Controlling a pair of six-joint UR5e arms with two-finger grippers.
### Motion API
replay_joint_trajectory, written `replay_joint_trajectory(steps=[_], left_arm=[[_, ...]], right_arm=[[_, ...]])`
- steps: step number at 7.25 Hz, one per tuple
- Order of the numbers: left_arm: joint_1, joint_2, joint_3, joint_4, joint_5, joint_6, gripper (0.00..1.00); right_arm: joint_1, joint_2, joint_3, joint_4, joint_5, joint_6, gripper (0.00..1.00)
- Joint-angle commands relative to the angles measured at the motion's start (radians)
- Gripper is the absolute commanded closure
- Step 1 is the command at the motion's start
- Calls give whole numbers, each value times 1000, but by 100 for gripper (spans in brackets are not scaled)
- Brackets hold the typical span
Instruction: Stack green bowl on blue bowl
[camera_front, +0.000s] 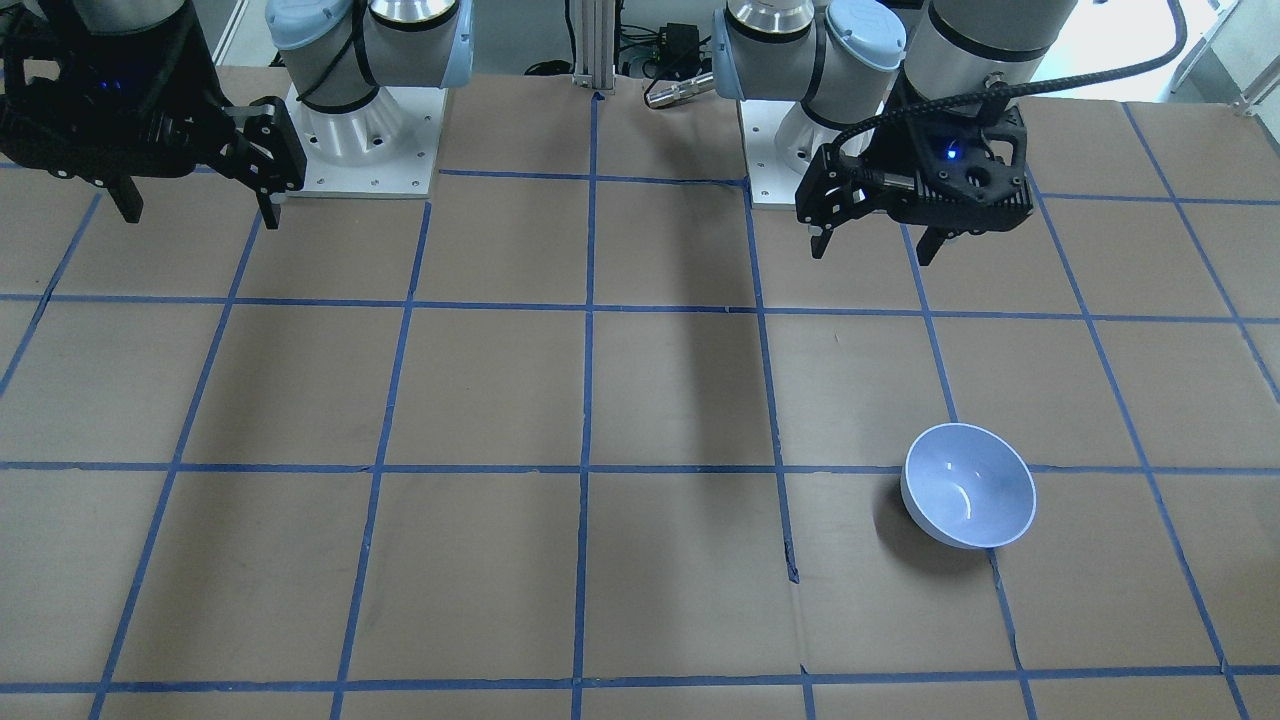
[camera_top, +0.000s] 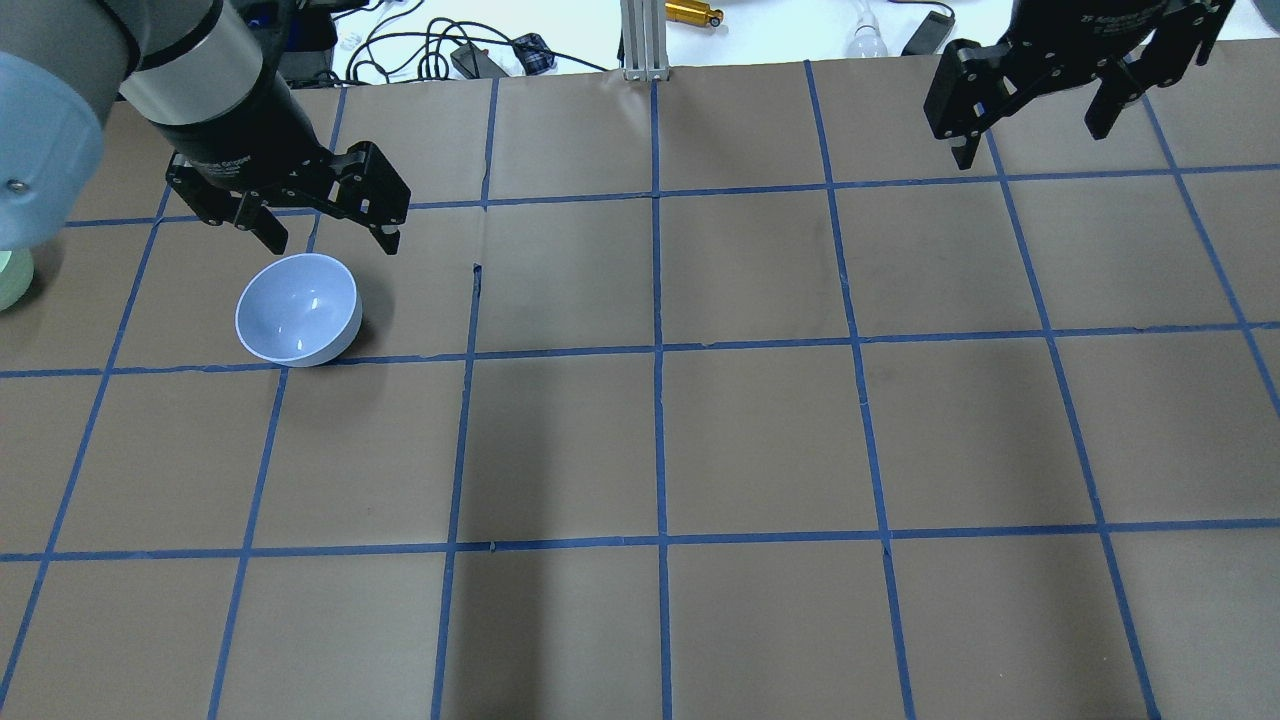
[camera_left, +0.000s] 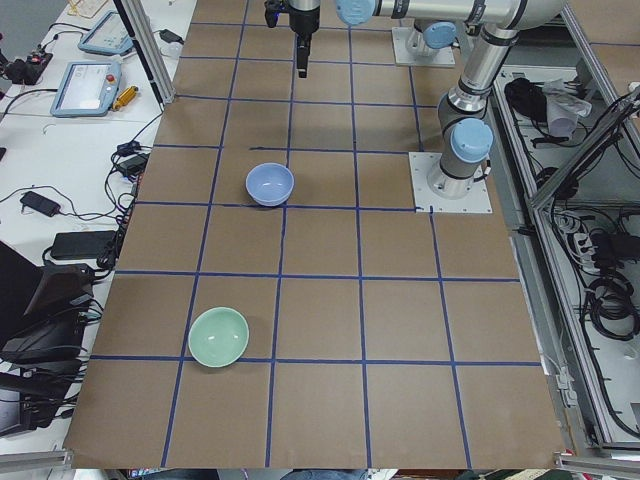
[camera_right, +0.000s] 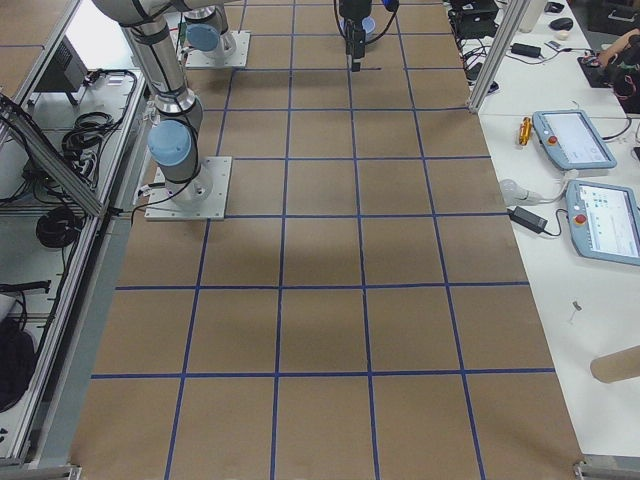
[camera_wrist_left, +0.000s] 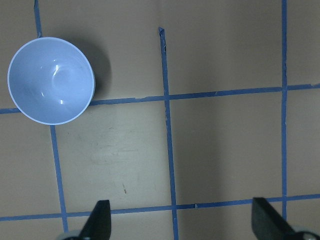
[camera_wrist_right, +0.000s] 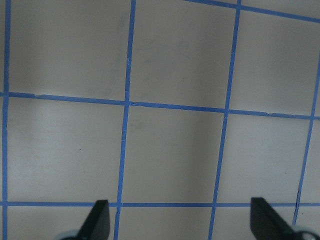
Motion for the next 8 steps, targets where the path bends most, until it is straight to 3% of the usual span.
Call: replay_joint_trajectory(steps=[1, 5, 8], left_arm=[[3, -1, -1, 0, 0, 8, 0], [50, -5, -6, 3, 50, 179, 0], [286, -24, -18, 0, 42, 536, 0]], right_arm=[[0, 0, 0, 0, 0, 0, 0], [0, 0, 0, 0, 0, 0, 0], [0, 0, 0, 0, 0, 0, 0]])
